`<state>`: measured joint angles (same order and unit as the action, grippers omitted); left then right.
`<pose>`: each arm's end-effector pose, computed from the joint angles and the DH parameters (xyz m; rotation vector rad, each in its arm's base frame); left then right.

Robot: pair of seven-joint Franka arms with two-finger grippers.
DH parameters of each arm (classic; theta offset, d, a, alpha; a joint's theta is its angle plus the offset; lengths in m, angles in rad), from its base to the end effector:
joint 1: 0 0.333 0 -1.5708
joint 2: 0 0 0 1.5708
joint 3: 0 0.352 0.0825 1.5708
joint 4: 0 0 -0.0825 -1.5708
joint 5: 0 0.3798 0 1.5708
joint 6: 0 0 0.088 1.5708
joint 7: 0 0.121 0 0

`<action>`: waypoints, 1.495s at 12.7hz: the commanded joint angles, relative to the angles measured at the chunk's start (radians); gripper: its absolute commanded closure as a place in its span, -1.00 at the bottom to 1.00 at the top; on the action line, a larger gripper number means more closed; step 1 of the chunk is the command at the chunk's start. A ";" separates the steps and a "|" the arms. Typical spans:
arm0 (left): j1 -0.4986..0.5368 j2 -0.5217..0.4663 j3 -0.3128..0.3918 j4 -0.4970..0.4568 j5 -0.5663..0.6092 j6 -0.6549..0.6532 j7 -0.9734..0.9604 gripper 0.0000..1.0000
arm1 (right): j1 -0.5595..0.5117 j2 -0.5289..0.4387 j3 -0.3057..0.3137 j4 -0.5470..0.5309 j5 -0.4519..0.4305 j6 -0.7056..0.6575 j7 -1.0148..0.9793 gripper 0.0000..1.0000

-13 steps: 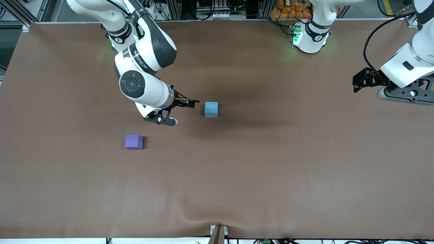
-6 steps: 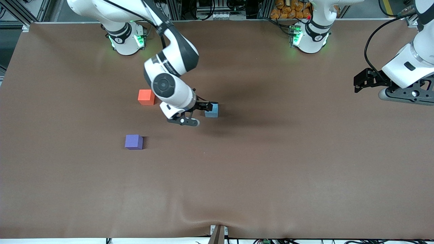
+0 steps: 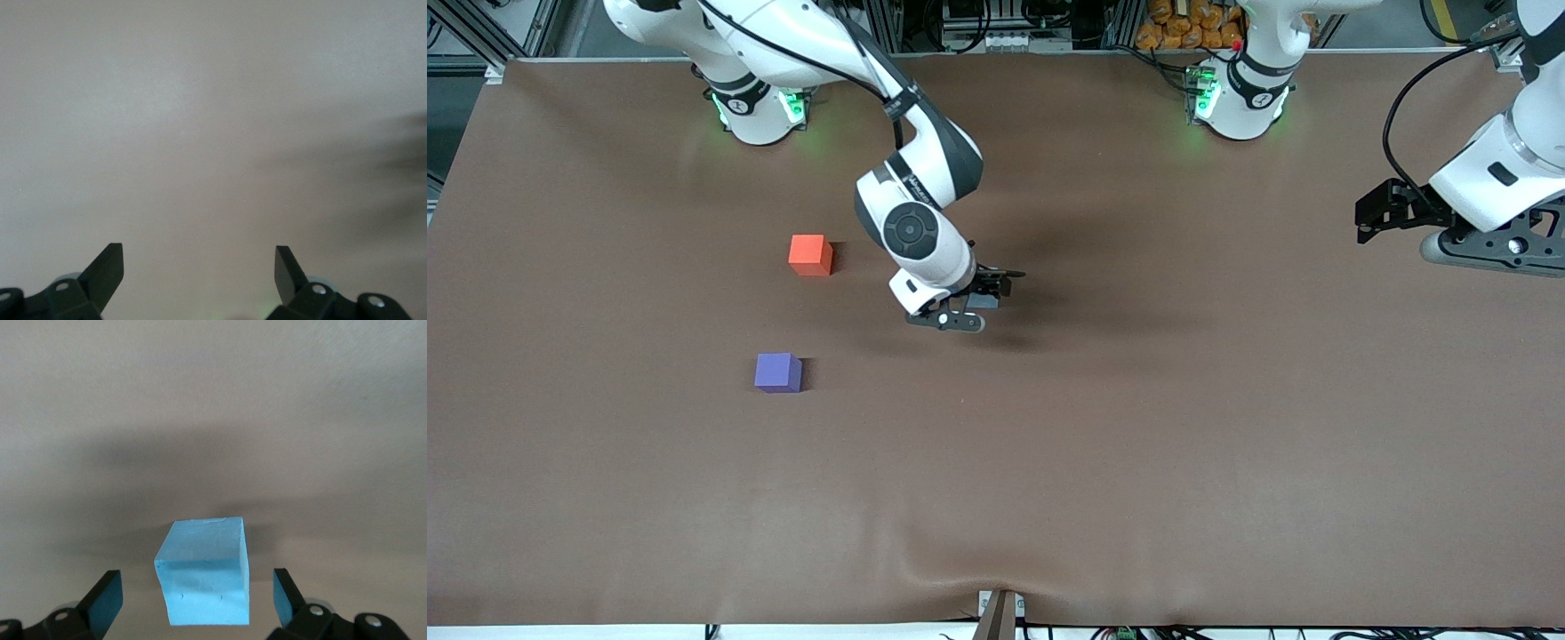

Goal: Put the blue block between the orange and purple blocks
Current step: 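Close the right gripper on the light blue block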

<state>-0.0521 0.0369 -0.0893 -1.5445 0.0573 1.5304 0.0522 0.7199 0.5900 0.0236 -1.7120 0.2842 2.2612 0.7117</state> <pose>0.5533 -0.0705 0.6351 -3.0701 0.2968 0.0747 0.4993 0.4708 0.2642 -2.9768 0.2360 0.2737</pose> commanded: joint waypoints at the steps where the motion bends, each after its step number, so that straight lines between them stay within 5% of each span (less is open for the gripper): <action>1: 0.006 0.008 -0.003 0.018 -0.004 -0.003 0.003 -1.00 | 0.023 0.027 -0.007 0.005 -0.054 0.024 0.043 -1.00; 5: 0.003 0.006 -0.003 0.020 -0.005 -0.004 -0.032 -1.00 | 0.050 0.059 -0.007 0.006 -0.132 0.054 0.117 -1.00; 6: 0.001 0.006 -0.003 0.018 -0.005 -0.004 -0.051 -1.00 | 0.049 0.059 -0.007 0.006 -0.135 0.048 0.117 -0.39; 7: 0.004 0.006 -0.004 0.020 -0.007 -0.004 -0.061 -1.00 | 0.047 0.054 -0.005 0.009 -0.137 0.043 0.111 0.52; 8: 0.005 0.006 -0.004 0.018 -0.007 -0.004 -0.061 -1.00 | 0.036 0.042 -0.005 0.009 -0.135 0.029 0.109 1.00; 14: 0.000 0.001 -0.004 0.017 -0.008 -0.013 -0.081 -1.00 | -0.207 -0.217 -0.013 0.029 -0.129 -0.451 -0.081 1.00; 19: 0.000 0.001 -0.006 0.017 -0.010 -0.018 -0.081 -1.00 | -0.428 -0.268 -0.014 -0.056 -0.135 -0.445 -0.449 1.00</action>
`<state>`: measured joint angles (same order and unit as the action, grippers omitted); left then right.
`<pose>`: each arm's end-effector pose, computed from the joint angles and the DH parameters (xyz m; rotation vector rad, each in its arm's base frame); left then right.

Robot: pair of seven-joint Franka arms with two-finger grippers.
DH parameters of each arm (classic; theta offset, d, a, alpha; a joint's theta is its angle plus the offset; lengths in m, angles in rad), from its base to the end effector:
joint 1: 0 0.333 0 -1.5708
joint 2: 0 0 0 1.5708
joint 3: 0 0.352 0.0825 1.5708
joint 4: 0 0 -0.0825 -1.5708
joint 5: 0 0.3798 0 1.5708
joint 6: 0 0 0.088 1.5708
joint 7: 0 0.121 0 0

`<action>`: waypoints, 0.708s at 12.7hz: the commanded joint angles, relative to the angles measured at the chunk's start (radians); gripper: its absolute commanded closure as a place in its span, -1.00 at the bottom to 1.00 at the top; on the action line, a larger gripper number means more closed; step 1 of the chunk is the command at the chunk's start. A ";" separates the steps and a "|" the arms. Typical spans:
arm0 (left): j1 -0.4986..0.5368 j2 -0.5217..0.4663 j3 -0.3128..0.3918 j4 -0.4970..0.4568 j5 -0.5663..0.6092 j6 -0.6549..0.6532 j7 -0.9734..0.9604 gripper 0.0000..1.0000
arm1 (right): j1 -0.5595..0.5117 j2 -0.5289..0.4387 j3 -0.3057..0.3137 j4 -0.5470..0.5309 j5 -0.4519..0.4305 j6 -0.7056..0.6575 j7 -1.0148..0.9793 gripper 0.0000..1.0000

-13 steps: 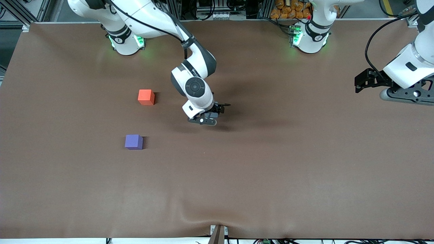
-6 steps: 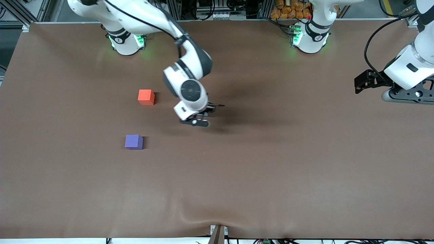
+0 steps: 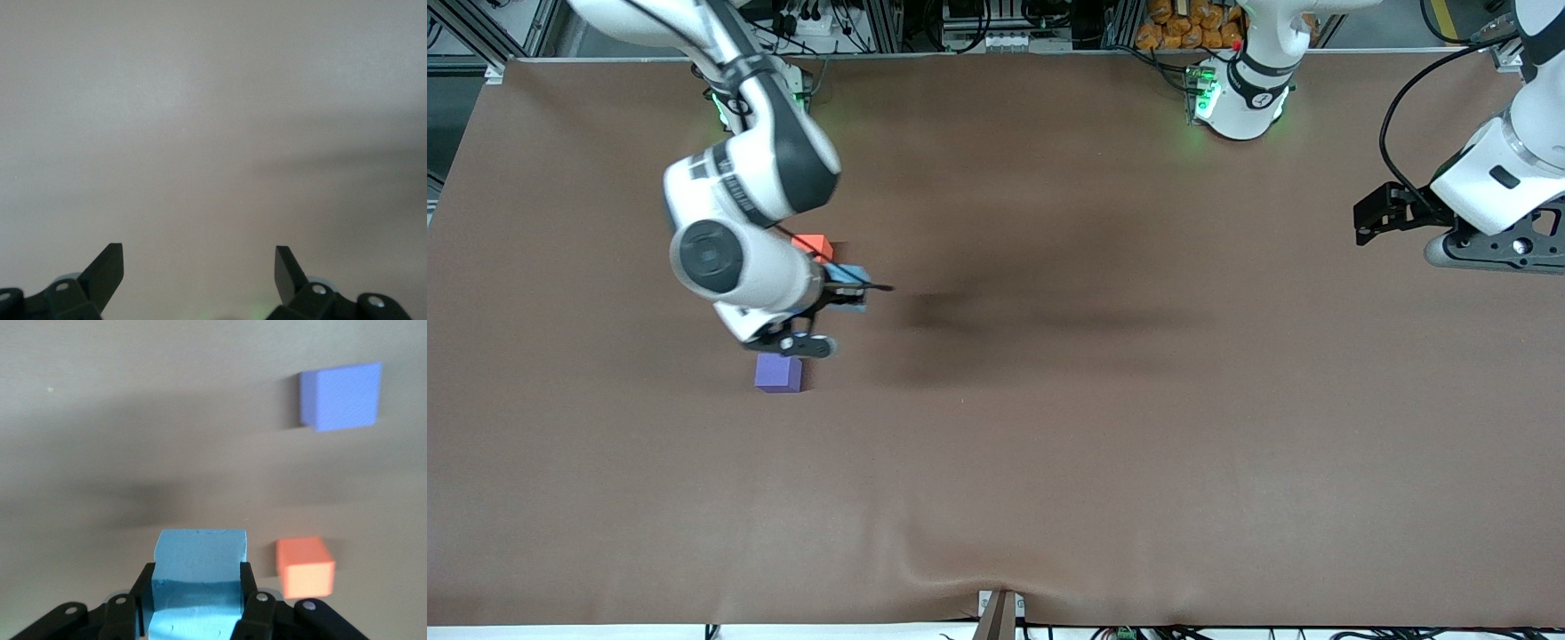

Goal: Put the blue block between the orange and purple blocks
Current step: 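Carry the block with the right gripper between the orange and purple blocks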

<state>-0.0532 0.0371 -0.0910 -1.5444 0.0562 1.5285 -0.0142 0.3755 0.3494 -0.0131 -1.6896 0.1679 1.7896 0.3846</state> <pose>0.5530 -0.0722 0.6349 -3.0774 0.1990 0.0748 0.5831 0.2396 0.3999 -3.0549 0.1208 0.4429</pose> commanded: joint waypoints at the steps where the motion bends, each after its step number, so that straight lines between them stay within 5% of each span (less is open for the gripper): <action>1: 0.003 0.003 -0.003 0.017 -0.009 -0.016 -0.013 -1.00 | -0.128 -0.035 0.024 -0.126 -0.018 0.062 -0.198 1.00; 6: 0.009 0.006 -0.003 0.018 -0.006 -0.014 -0.018 -1.00 | -0.141 -0.046 0.024 -0.395 -0.018 0.388 -0.245 1.00; 9: 0.006 0.006 -0.001 0.018 -0.003 -0.014 -0.020 -1.00 | -0.135 -0.038 0.024 -0.469 -0.019 0.508 -0.247 1.00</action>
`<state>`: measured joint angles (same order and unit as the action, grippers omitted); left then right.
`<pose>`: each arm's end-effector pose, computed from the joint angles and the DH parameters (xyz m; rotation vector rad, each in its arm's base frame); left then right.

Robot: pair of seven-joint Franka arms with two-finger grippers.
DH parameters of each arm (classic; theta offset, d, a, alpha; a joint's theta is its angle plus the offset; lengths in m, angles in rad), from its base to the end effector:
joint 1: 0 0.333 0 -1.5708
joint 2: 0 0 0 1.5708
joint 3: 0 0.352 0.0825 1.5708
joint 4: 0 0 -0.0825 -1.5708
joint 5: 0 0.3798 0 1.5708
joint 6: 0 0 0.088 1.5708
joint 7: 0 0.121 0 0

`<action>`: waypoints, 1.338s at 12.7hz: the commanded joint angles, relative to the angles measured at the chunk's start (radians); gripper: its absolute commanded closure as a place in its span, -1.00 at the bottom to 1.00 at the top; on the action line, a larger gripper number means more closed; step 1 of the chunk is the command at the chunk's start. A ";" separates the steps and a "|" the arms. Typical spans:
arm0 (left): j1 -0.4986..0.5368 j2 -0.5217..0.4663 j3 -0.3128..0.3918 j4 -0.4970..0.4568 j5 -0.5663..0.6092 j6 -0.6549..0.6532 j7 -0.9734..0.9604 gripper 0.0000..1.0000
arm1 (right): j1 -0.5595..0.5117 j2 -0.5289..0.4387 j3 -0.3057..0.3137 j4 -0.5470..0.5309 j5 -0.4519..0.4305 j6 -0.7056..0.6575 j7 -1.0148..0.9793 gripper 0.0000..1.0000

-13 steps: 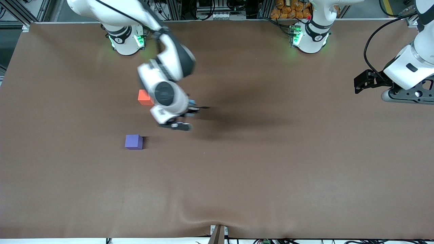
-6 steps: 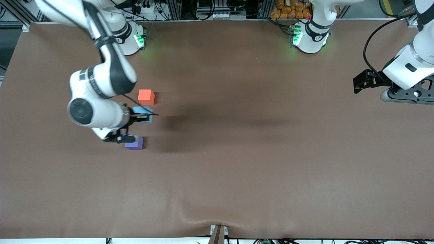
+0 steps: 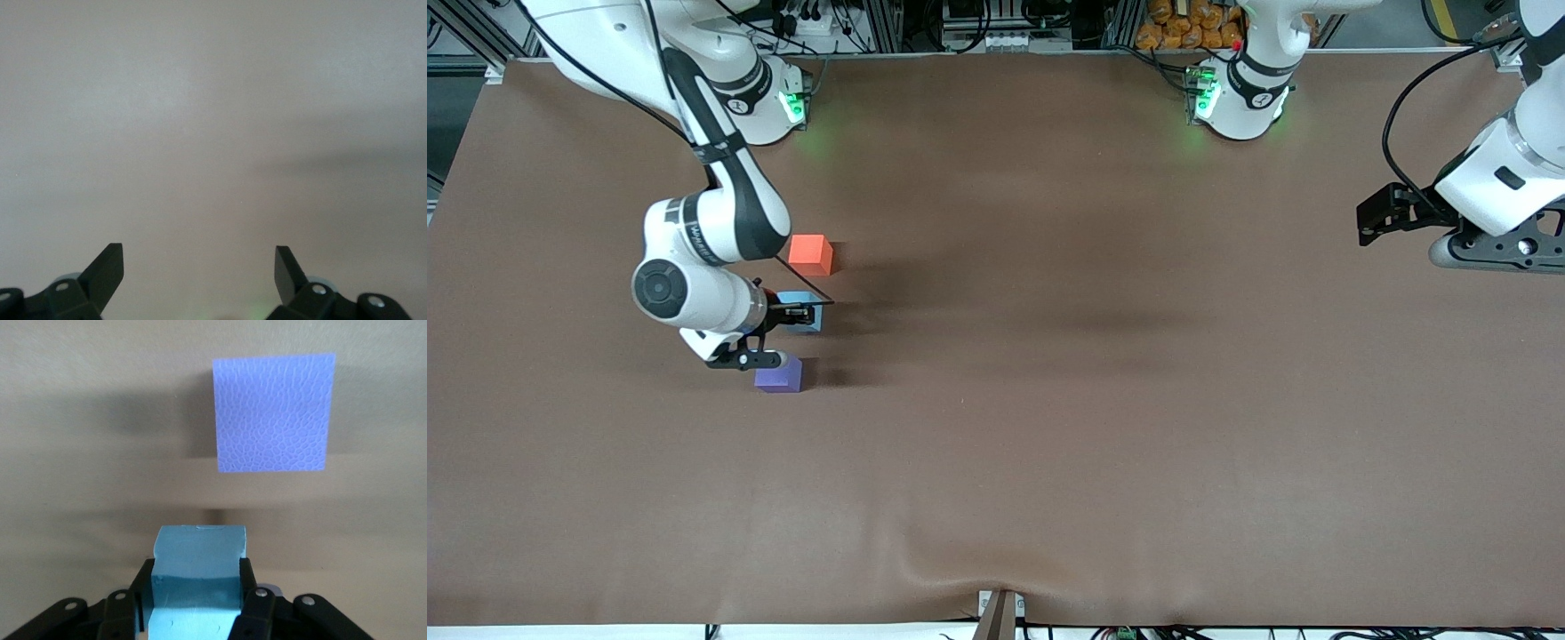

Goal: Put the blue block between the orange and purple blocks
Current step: 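Carry the block with the right gripper between the orange and purple blocks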

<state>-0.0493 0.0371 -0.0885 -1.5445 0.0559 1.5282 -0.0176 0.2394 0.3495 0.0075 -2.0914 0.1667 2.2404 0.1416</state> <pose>0.5534 -0.0687 0.6348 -3.0786 0.1839 0.0756 0.5497 0.1454 0.2626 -3.0417 0.0177 0.3360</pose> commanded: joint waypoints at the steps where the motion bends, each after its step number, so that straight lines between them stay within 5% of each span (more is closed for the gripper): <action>1: 0.002 0.006 -0.004 0.017 -0.004 -0.014 -0.016 -1.00 | 0.000 -0.038 0.002 -0.068 -0.018 0.056 -0.011 1.00; 10: 0.008 -0.063 -0.028 -0.054 -0.013 -0.004 -0.022 -1.00 | -0.037 -0.018 0.003 -0.072 -0.016 0.071 -0.022 1.00; 14: 0.008 -0.065 -0.027 -0.054 -0.015 0.004 -0.022 -1.00 | -0.037 0.022 0.003 -0.139 -0.015 0.226 -0.020 1.00; 15: 0.008 -0.065 -0.027 -0.054 -0.016 0.004 -0.025 -1.00 | -0.037 0.020 0.003 -0.136 -0.015 0.217 -0.020 0.45; 16: 0.008 -0.063 -0.027 -0.054 -0.016 0.004 -0.028 -1.00 | -0.037 0.019 0.005 -0.131 -0.013 0.206 -0.010 -0.99; 17: 0.008 -0.060 -0.025 -0.052 -0.016 0.003 -0.028 -1.00 | -0.037 0.005 0.006 -0.118 -0.009 0.164 -0.010 -1.00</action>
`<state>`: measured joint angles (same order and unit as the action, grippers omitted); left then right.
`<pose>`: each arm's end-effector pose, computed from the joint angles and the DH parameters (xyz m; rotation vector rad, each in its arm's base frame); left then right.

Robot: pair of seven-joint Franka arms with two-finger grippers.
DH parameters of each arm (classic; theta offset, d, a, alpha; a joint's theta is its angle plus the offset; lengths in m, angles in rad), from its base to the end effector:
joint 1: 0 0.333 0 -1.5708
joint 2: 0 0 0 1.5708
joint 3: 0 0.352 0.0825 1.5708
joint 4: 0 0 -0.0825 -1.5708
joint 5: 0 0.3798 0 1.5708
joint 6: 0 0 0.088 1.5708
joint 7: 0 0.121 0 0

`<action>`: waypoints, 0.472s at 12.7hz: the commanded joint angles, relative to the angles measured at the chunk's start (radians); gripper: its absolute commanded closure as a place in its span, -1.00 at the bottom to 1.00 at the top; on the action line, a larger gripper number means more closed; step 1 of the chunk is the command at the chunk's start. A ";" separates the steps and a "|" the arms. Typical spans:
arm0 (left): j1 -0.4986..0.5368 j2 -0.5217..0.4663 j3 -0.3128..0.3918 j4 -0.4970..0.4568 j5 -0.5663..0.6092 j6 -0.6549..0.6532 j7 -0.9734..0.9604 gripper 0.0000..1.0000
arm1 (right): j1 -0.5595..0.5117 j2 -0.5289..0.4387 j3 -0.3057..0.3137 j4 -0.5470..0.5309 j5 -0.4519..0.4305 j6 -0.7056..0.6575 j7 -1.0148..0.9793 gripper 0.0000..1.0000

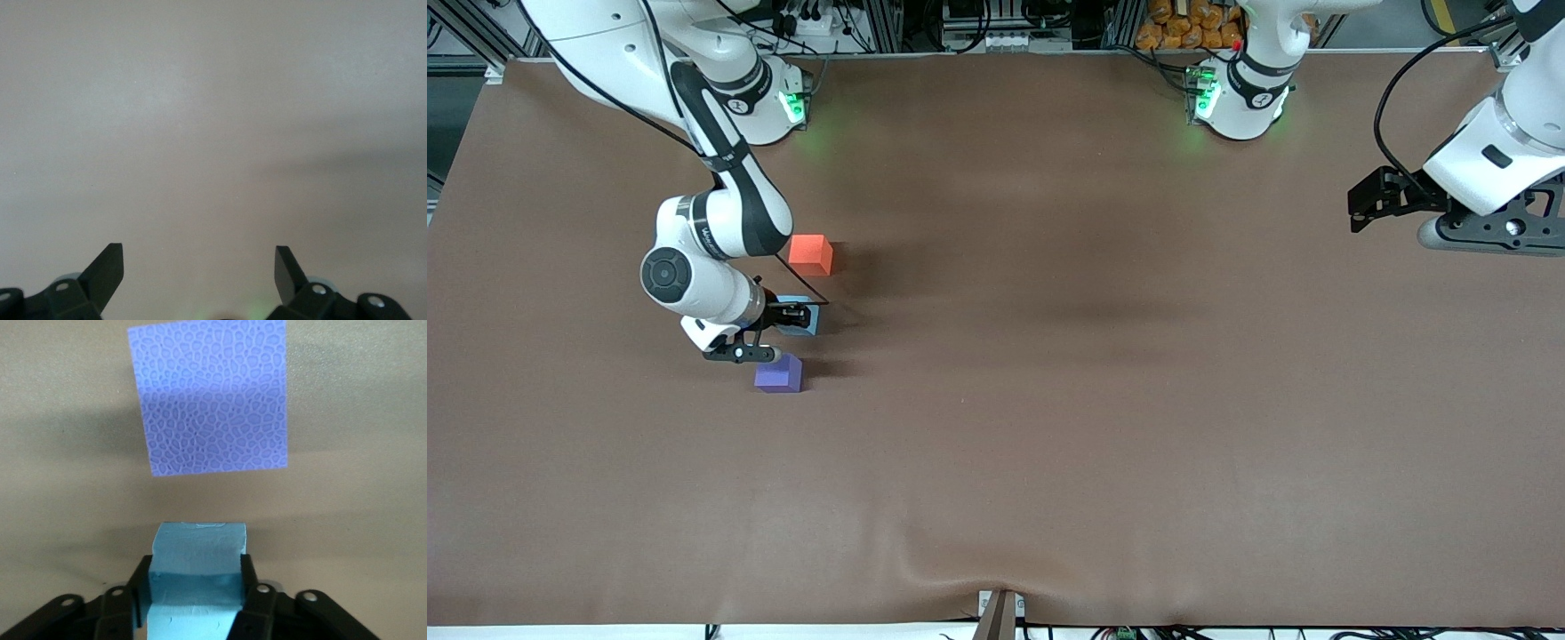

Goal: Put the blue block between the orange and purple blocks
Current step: 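Carry the block with the right gripper between the orange and purple blocks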

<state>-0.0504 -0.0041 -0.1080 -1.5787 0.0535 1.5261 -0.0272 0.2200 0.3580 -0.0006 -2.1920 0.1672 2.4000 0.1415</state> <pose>0.5374 -0.0792 0.6414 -3.0761 0.2004 0.0668 0.5362 0.1224 0.2319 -3.0554 0.0825 0.2538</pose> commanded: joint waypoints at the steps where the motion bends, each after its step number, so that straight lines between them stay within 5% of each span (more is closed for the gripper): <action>1: 0.010 -0.014 -0.004 -0.012 -0.014 0.005 -0.019 -1.00 | -0.019 -0.023 0.016 0.032 -0.005 -0.092 -0.008 -1.00; 6: 0.006 -0.014 -0.007 -0.003 -0.014 0.005 -0.019 -1.00 | -0.027 -0.033 0.013 0.459 0.020 -0.650 -0.005 -1.00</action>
<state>-0.0499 -0.0040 -0.1077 -1.5789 0.0535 1.5279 -0.0319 0.2160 0.3251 -0.0013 -1.8920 0.1742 1.9150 0.1414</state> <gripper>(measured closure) 0.000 0.000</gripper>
